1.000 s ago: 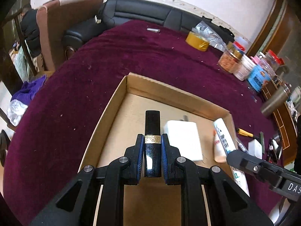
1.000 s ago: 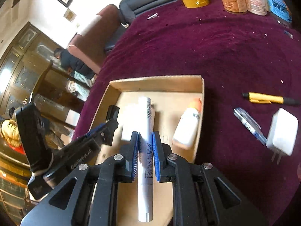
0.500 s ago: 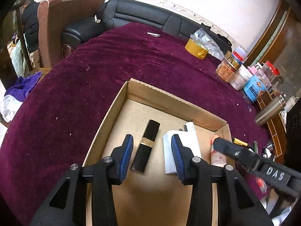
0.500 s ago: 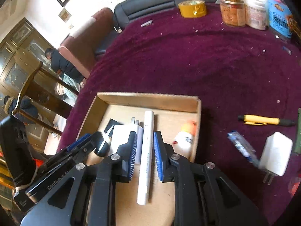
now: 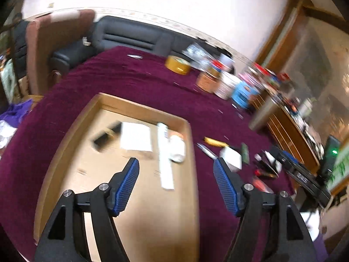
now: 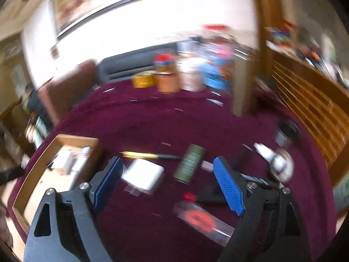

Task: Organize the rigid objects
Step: 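Move both open grippers back over the cluttered table, then grasp the white charger with the left gripper while the right gripper grasps the boxed pink candle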

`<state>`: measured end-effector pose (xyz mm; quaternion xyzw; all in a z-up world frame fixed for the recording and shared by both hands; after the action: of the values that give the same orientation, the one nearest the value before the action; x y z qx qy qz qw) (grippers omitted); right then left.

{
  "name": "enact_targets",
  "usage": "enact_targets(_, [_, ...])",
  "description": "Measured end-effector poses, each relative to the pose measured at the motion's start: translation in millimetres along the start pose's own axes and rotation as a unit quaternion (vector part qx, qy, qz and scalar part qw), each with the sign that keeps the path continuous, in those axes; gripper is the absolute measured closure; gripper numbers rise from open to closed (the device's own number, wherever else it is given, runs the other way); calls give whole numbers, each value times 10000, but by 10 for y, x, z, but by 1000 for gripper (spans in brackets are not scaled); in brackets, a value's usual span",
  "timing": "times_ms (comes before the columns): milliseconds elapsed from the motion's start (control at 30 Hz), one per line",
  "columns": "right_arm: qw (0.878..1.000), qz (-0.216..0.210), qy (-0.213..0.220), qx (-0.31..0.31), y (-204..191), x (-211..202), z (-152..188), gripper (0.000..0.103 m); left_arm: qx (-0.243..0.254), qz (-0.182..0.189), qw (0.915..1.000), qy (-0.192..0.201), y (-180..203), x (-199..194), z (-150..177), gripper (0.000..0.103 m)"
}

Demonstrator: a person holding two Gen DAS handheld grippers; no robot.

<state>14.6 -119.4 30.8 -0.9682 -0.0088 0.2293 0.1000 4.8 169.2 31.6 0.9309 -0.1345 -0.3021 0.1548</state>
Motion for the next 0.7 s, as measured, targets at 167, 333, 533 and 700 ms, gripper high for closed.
enact_targets(167, [9938, 499, -80, 993, 867, -21, 205, 18, 359, 320, 9976, -492, 668, 276, 310, 38])
enact_targets(333, [9905, 505, -31, 1282, 1177, 3, 372, 18, 811, 289, 9943, -637, 1165, 607, 427, 38])
enact_targets(533, [9860, 210, -151, 1647, 1191, 43, 468, 18, 1432, -174, 9865, -774, 1393, 1161, 494, 39])
enact_targets(700, [9866, 101, -259, 1610, 1163, 86, 510, 18, 1886, -431, 9771, -889, 1457, 1552, 522, 39])
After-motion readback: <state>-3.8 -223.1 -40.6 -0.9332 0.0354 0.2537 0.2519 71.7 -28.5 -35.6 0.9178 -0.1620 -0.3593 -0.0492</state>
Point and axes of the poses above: each gripper's, at about its wrist camera, not at the fingertips, and x roughly the way its jaws point, y to its right, z to its underside, the point moved 10 cm from there along x, roughly the way its jaws point, and after that the axes turned 11 degrees about y, right-handed, at the moved point
